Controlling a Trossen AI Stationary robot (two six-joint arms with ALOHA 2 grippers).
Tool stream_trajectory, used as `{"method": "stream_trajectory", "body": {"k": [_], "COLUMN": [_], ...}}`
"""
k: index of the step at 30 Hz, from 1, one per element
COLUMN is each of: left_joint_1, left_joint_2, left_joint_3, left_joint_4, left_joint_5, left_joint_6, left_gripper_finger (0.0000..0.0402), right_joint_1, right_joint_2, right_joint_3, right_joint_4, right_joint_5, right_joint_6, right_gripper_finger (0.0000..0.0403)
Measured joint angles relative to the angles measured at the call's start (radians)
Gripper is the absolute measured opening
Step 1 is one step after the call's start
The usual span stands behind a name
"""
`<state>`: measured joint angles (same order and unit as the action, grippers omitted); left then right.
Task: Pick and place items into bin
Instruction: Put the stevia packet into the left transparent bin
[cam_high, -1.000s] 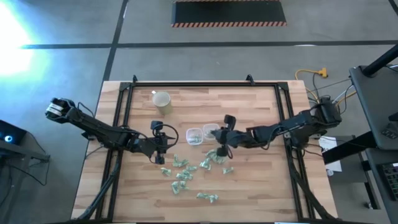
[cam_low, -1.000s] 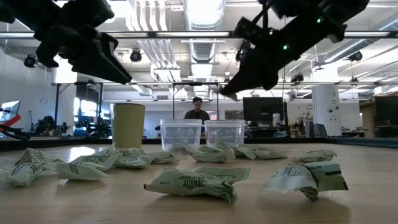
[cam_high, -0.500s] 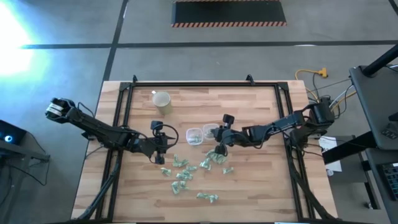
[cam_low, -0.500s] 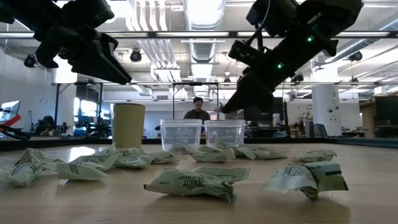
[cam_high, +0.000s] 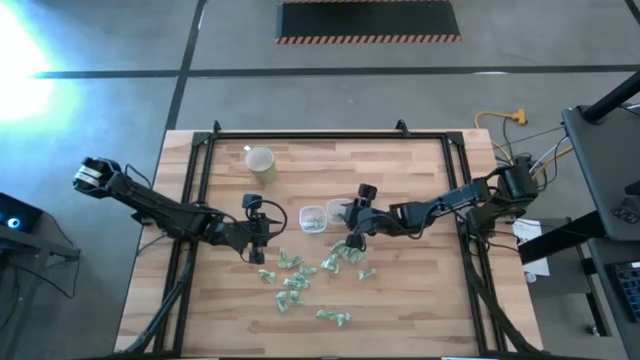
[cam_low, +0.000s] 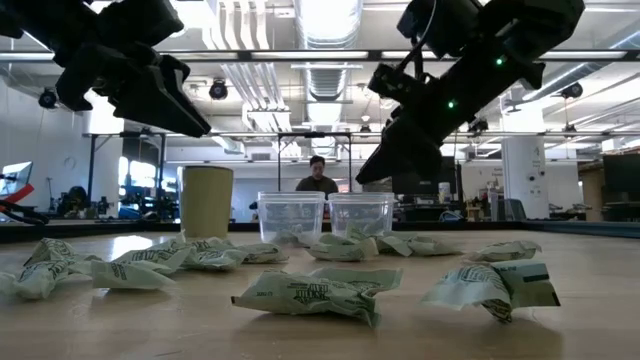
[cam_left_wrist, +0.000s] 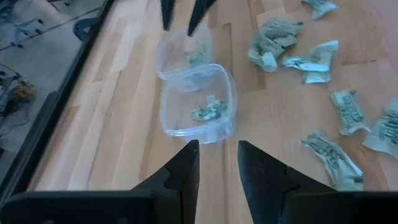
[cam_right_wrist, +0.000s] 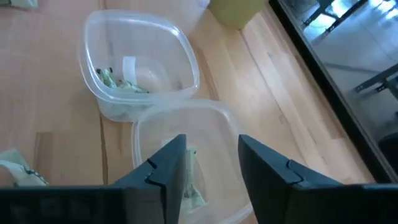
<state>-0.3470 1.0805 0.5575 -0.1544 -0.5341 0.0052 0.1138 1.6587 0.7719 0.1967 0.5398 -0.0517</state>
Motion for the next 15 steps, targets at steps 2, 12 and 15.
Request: {"method": "stream_trajectory", "body": {"k": [2, 12, 15], "left_joint_1": [0.000, -0.017, -0.033], "left_joint_2": [0.000, 0.044, 0.088], "left_joint_3": [0.000, -0.001, -0.003], "left_joint_4": [-0.017, -0.071, -0.092], "left_joint_5": [0.067, 0.510, 0.513], "left_joint_6": [-0.001, -0.144, -0.196], "left_gripper_finger": [0.0093, 0.0093, 0.0093], "right_joint_1": [0.009, 0.116, 0.146], "right_joint_2": [-0.021, -0.143, -0.170], "right_joint_3": [0.000, 0.000, 0.000], "right_joint_4": [-0.004, -0.038, -0.055], "right_joint_5": [0.000, 0.001, 0.002], "right_joint_6": [-0.008, -0.038, -0.038], "right_gripper_finger": [0.0141, 0.0143, 0.0143]}}
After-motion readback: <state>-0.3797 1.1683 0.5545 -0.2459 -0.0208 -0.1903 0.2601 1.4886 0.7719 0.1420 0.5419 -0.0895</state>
